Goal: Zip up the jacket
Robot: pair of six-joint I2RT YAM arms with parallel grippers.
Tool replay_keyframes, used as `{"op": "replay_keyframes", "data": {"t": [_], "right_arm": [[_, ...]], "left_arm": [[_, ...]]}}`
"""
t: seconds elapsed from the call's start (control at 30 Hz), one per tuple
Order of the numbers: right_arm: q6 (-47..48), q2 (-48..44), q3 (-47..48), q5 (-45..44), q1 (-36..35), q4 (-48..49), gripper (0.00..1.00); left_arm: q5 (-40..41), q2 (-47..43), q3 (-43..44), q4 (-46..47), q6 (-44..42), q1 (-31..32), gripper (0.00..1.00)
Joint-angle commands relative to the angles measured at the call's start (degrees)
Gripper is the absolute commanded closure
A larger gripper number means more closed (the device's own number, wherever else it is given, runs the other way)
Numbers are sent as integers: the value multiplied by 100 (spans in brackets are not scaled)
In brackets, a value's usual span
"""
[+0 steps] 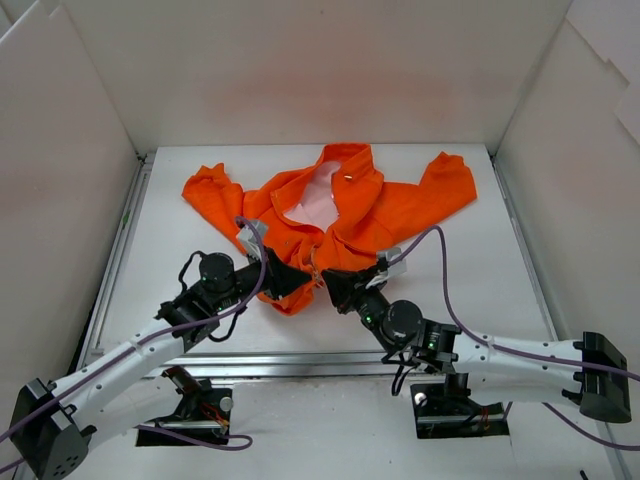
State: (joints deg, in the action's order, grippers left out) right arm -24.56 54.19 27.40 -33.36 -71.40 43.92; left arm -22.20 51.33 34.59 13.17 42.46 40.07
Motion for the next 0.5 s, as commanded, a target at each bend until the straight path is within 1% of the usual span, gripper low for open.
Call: {"op": "replay_keyframes", "data": {"t": [0.0,0.03,0.13,0.2,0.3,0.47], "right_arm": [[-93,-23,494,190,-85,337,100],[-102,-14,521,138,-76,223,100],[-224,47,530,-21,-59,47,100],[-295,152,512,-126,-76,38,100],[-322,381,565,-144,-76,46,100],[-295,636,679,-249,-59,152,100]], "left_arm": [[-285,-44,215,379,139,35,100],[-407,-62,154,632,192,35,100],[-583,-114,22,993,421,35,100],[-741,-71,4,1100,561,35,100],[-1005,-18,-136,1547,859,35,100],[-1103,-105,-399,2048,1106,35,100]]}}
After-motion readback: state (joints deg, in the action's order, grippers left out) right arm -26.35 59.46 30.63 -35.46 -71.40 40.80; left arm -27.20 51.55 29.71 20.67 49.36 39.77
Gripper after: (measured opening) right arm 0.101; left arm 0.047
